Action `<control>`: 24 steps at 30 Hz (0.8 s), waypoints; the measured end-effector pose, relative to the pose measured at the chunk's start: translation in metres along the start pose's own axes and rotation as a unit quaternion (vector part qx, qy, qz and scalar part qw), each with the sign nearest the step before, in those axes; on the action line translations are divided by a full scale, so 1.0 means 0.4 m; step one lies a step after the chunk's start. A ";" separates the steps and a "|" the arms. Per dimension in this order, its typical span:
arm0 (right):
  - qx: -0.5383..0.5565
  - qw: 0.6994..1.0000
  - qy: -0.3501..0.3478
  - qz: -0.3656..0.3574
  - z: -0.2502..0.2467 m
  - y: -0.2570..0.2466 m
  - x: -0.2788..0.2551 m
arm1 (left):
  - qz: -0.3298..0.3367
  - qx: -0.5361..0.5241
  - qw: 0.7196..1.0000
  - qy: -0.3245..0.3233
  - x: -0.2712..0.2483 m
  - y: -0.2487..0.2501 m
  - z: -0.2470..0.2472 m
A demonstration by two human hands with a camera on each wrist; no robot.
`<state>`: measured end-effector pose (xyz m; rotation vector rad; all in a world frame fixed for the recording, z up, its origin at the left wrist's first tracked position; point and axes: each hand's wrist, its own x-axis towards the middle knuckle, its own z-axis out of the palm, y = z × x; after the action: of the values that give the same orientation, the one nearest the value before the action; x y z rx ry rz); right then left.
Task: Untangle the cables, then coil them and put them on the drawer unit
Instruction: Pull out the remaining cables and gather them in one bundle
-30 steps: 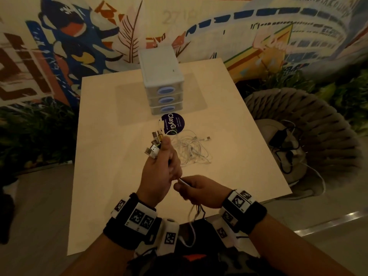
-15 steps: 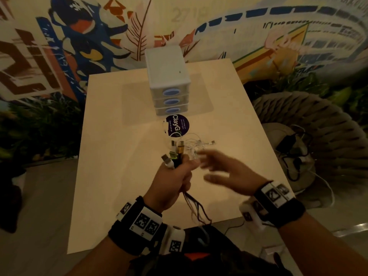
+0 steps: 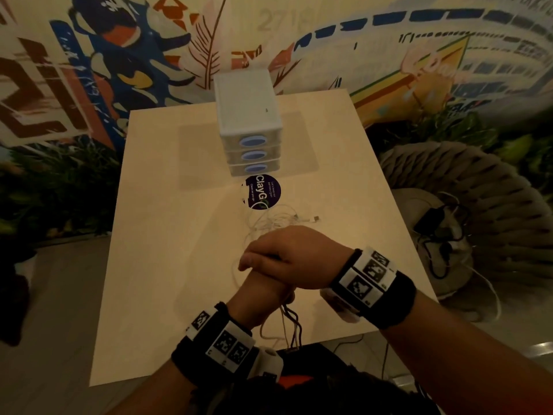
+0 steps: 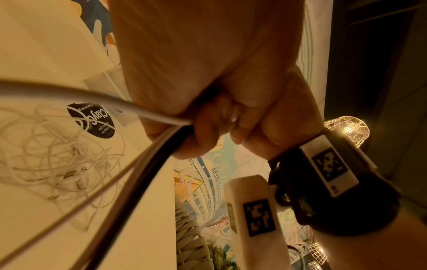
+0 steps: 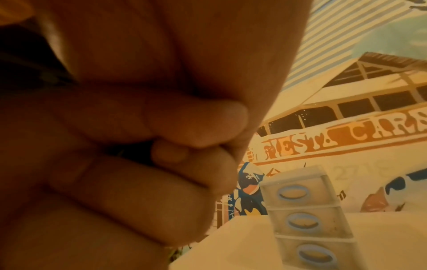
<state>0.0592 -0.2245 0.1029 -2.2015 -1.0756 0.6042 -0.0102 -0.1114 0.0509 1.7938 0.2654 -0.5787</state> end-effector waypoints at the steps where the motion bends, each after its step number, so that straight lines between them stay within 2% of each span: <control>1: -0.005 1.000 -0.010 -0.001 -0.002 0.005 -0.002 | -0.002 -0.018 1.000 -0.002 0.002 0.002 0.003; 3: 0.024 1.000 0.011 0.001 -0.007 0.025 -0.014 | 0.043 -0.008 0.999 -0.015 0.000 0.025 0.001; 6: 0.160 0.978 0.122 0.055 0.004 0.074 -0.042 | 0.053 -0.189 0.980 -0.016 0.011 0.063 -0.009; 7: 0.206 0.966 0.138 0.068 0.017 0.090 -0.047 | 0.056 -0.236 0.970 -0.001 0.017 0.072 -0.013; 9: 0.318 0.940 0.088 0.087 0.054 0.121 -0.042 | 0.060 -0.270 0.960 0.038 0.038 0.067 -0.020; 11: 0.382 0.916 -0.011 0.119 0.086 0.132 -0.033 | 0.056 -0.260 0.961 0.078 0.051 0.060 -0.029; 13: 0.334 0.923 -0.119 0.147 0.100 0.131 -0.024 | 0.072 -0.270 0.955 0.100 0.057 0.063 -0.045; 15: 0.281 0.932 -0.166 0.156 0.119 0.136 -0.031 | 0.106 -0.309 0.941 0.090 0.053 0.076 -0.076; 17: 0.309 0.924 -0.141 0.176 0.150 0.150 -0.046 | 0.116 -0.333 0.932 0.085 0.053 0.075 -0.111; 19: 0.347 0.914 -0.094 0.188 0.172 0.164 -0.057 | 0.100 -0.351 0.928 0.076 0.052 0.070 -0.135; 24: 0.459 0.868 -0.076 0.175 0.198 0.159 -0.049 | 0.112 -0.365 0.922 0.059 0.057 0.075 -0.152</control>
<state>0.0324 -0.2459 0.0052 -1.4895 -0.2933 1.1724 0.0379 -0.0654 0.0766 1.1073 0.3039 -0.1618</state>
